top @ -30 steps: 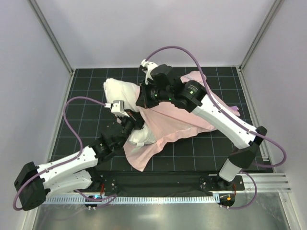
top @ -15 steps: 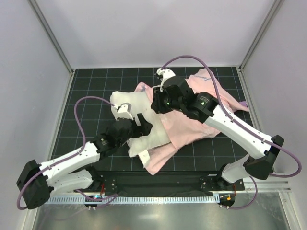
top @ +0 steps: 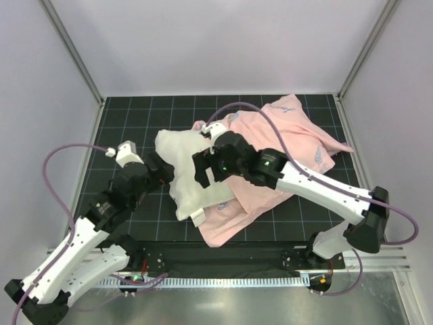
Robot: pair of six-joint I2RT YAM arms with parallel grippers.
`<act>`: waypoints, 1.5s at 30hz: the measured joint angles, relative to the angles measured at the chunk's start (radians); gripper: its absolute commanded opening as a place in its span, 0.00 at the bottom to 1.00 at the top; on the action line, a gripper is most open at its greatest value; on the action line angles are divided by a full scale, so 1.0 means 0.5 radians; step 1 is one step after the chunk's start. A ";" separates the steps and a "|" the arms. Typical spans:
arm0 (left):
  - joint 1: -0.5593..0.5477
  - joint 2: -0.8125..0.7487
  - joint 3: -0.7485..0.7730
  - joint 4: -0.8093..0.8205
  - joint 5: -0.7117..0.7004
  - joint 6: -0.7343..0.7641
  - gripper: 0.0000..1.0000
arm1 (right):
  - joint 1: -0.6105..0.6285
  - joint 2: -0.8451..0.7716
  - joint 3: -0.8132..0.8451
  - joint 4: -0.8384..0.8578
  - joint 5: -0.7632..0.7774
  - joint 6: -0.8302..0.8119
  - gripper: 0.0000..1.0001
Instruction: Put the pillow into the pillowcase
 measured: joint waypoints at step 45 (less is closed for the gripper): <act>0.126 0.411 -0.848 0.999 0.378 -0.442 1.00 | -0.352 -0.060 0.455 -0.163 0.085 0.218 0.04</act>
